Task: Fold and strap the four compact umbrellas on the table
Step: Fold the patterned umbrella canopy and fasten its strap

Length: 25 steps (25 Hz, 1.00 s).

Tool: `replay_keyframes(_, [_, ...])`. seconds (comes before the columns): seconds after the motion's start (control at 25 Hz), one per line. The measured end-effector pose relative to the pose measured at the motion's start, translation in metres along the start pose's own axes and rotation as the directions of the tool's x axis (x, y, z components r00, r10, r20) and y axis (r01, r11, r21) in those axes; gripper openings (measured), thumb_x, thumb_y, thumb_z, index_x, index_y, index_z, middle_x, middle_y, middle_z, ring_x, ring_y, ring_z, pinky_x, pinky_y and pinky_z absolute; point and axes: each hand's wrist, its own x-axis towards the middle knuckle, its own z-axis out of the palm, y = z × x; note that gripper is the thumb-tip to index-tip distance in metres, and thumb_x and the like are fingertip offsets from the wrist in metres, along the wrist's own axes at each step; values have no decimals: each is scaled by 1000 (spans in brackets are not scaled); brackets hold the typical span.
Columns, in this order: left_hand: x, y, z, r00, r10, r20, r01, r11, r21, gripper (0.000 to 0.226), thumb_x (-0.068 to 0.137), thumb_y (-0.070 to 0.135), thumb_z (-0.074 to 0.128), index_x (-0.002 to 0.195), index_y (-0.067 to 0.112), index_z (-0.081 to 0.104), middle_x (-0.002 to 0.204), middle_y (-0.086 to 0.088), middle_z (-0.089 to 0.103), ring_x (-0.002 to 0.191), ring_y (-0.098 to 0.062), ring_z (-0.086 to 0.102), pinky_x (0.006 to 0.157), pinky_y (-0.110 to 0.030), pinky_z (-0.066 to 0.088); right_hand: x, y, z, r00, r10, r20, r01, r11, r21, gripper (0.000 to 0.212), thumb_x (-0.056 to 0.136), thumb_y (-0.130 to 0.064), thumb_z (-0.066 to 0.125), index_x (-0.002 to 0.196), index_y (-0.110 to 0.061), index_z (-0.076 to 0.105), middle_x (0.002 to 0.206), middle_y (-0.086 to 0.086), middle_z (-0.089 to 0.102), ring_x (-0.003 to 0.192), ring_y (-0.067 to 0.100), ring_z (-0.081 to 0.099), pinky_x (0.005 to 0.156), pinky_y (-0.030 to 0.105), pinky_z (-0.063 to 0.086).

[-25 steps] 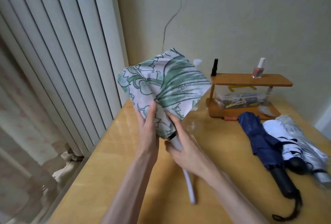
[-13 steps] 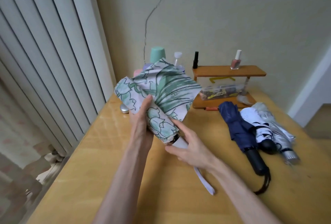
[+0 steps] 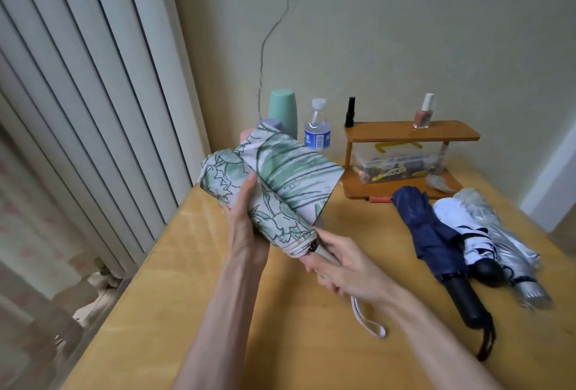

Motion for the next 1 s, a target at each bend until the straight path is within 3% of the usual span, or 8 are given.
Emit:
replay_keyframes(0.08, [0, -2, 5, 992, 42, -120, -43, 999, -5, 66, 82, 23, 86, 141, 6, 63, 136, -18, 70, 126, -37, 67, 108, -57, 54, -1, 8, 3, 985, -93, -142, 56, 969, -240, 60, 99, -29, 74, 154, -36, 50, 127, -18, 71, 104, 11, 72, 85, 26, 57])
replay_keyframes(0.2, [0, -6, 8, 966, 118, -228, -117, 993, 20, 57, 86, 18, 87, 138, 8, 66, 129, -11, 75, 118, -30, 73, 105, -54, 57, -3, 21, 11, 903, -388, -185, 111, 625, -772, 72, 97, -49, 70, 160, -44, 36, 151, -18, 58, 127, 6, 63, 96, 27, 56])
replay_keyframes(0.36, [0, -3, 3, 994, 63, -89, -68, 996, -52, 65, 90, 35, 84, 146, 12, 60, 138, -14, 69, 128, -33, 67, 111, -56, 51, 1, 8, 6, 976, -172, -134, 148, 974, -172, 59, 100, -26, 73, 153, -35, 51, 134, -19, 69, 120, 6, 68, 100, 23, 54])
replay_keyframes(0.52, [-9, 3, 10, 998, -50, -41, 47, 997, -68, 51, 95, 33, 74, 140, 10, 65, 131, -15, 73, 116, -31, 73, 99, -48, 59, -2, -3, -1, 998, 56, -25, -54, 995, 83, 31, 100, -26, 70, 131, -31, 70, 85, 1, 64, 52, 12, 46, 49, 22, 41])
replay_keyframes(0.6, [-9, 3, 12, 994, -37, -103, 34, 999, -39, 41, 96, 26, 75, 134, 11, 68, 129, -15, 74, 110, -28, 75, 91, -43, 63, -3, 2, 1, 986, -22, -167, -2, 990, -141, 42, 98, -36, 73, 139, -38, 64, 107, -14, 74, 69, 9, 65, 66, 28, 55])
replay_keyframes(0.76, [-5, 2, 11, 989, 22, -150, -25, 1000, -15, 35, 97, 22, 74, 131, 15, 68, 127, -11, 76, 112, -27, 75, 93, -43, 63, -3, 19, 6, 929, -290, -229, 31, 679, -734, 64, 99, -69, 53, 156, -40, 41, 140, -17, 66, 116, 6, 66, 93, 33, 57])
replay_keyframes(0.88, [-5, 0, 4, 998, -36, -52, 35, 999, -17, 44, 92, 27, 76, 132, 9, 70, 127, -13, 75, 117, -32, 72, 105, -51, 56, -1, 10, 4, 977, -106, -187, 74, 982, -171, 41, 104, -41, 62, 143, -28, 61, 112, -15, 75, 88, 1, 67, 76, 20, 54])
replay_keyframes(1.0, [-9, 1, 3, 992, -125, -8, 125, 992, 7, 37, 88, 26, 80, 120, 9, 73, 117, -17, 74, 107, -33, 72, 105, -53, 56, -2, 3, -2, 992, 71, -102, -62, 994, 91, 29, 103, -35, 61, 130, -26, 69, 84, 2, 64, 58, 10, 46, 50, 21, 39])
